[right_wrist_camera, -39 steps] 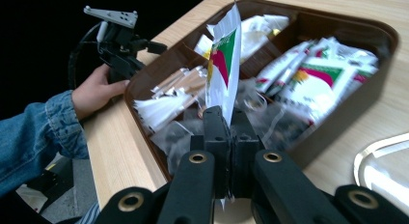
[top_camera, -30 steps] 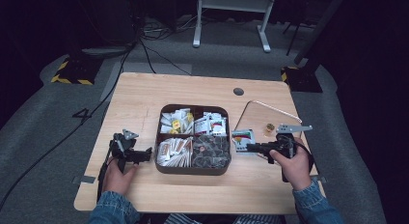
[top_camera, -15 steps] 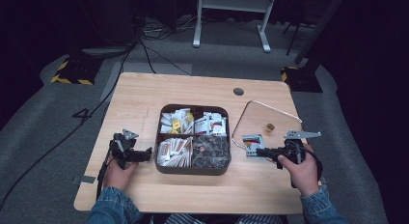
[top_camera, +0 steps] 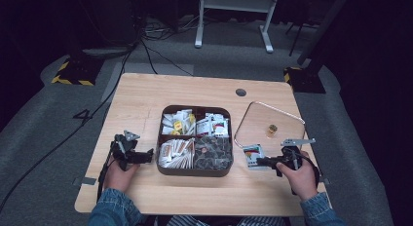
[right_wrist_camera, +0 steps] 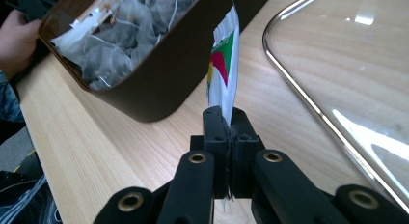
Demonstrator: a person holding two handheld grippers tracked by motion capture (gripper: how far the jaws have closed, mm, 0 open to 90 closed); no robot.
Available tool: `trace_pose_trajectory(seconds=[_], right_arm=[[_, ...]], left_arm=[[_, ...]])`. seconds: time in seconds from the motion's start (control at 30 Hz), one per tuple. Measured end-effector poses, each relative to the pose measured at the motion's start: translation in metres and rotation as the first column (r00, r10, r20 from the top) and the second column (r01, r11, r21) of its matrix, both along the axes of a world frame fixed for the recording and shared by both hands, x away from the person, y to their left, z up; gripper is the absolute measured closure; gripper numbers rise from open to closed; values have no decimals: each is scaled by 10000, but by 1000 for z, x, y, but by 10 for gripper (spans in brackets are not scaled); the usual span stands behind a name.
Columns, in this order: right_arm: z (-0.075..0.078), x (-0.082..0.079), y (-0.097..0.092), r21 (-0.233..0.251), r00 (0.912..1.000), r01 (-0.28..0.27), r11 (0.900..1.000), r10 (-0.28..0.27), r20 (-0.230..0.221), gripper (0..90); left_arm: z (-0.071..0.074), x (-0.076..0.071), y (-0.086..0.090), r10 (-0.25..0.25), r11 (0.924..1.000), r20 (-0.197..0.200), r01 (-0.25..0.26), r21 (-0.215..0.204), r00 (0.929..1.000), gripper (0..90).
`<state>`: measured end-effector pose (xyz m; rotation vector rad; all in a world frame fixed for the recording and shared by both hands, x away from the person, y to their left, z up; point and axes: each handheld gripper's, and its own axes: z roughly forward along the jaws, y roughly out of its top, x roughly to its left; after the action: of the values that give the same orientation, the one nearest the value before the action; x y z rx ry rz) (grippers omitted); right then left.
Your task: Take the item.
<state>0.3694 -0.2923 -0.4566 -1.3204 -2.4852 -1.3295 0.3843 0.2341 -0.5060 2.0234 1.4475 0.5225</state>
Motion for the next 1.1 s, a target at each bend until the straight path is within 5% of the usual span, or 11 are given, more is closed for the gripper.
trace_pose_trajectory(seconds=[0.57, 0.73, 0.9, 1.1], right_arm=[[-14, 2, 7, -93, 9993, -106, 9999, 102, -370, 879], [-17, 3, 7, -172, 9997, 54, 9998, -58, -223, 805], [-18, 2, 12, -1054, 9995, -73, 9944, 106, 303, 688], [-25, -1, 21, -1039, 9992, -403, 9938, 394, -104, 563]], left_arm=[[0, 0, 0, -9, 10000, -3, 9, 1, 10000, 2], [0, 0, 0, -6, 10000, 0, 6, -1, 10000, 2], [0, 0, 0, -29, 10000, -24, 29, -17, 10000, 4], [0, 1, 0, -23, 10000, -9, 23, -37, 10000, 4]])
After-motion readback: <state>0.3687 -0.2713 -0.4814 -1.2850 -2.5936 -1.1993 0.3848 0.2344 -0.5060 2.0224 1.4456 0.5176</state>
